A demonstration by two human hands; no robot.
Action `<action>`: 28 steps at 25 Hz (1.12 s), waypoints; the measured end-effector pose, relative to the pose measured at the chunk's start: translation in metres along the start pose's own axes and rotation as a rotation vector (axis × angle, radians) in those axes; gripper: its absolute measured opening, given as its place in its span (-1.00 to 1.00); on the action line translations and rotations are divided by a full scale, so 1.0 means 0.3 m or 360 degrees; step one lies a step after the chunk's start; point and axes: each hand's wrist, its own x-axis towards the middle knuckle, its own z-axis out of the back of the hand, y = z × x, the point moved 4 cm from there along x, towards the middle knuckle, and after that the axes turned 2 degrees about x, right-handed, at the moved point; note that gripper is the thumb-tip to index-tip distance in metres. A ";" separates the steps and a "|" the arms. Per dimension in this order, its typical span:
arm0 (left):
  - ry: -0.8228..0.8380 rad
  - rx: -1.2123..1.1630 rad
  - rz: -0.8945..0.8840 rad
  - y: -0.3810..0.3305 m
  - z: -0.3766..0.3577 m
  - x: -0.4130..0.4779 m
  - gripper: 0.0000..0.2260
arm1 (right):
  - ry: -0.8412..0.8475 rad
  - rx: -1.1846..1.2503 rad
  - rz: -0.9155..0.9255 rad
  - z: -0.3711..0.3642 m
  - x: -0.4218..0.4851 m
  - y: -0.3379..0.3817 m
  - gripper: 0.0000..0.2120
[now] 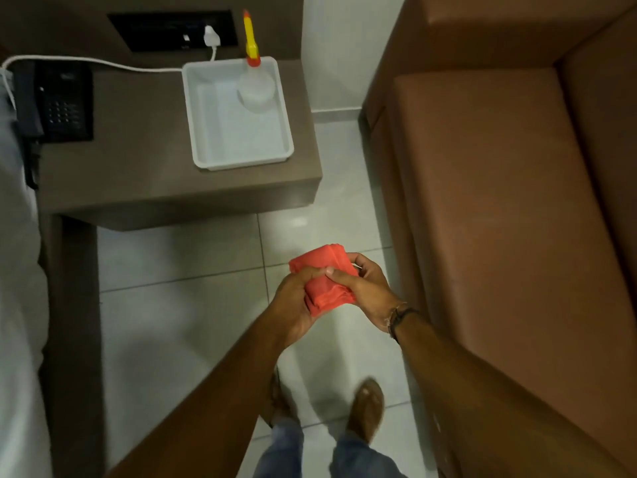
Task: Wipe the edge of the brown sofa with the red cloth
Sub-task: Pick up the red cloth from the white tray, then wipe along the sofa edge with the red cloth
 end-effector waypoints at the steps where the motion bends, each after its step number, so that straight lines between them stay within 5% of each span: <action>1: 0.0008 -0.0006 0.0022 0.085 -0.026 -0.004 -0.39 | -0.0019 -0.0007 -0.0013 0.070 -0.032 -0.044 -0.60; 7: -0.0093 -0.0187 0.0075 0.625 -0.226 0.077 -0.44 | -0.0080 -0.0231 -0.0044 0.517 -0.093 -0.309 -0.55; 11: -0.0139 -0.0400 -0.0133 0.862 -0.315 0.219 -0.66 | -0.0341 -0.0506 0.0386 0.804 -0.066 -0.351 -0.64; 15: -0.0467 -0.0340 -0.0289 1.013 -0.256 0.423 -0.87 | -0.0637 -0.1423 0.1018 1.175 0.025 -0.290 -0.52; 17: -0.0640 -0.0137 -0.0438 1.044 -0.210 0.535 -0.97 | -0.0610 -0.2044 0.1089 1.289 0.080 -0.303 -0.35; 21: -0.0763 0.0426 -0.0595 1.090 -0.176 0.770 -0.52 | -0.0631 -0.2352 0.1095 1.331 0.162 -0.439 -0.24; 28: -0.0541 0.0438 -0.0604 1.191 -0.393 1.070 -0.40 | -0.0761 -0.2440 0.1419 1.377 0.212 -0.475 -0.22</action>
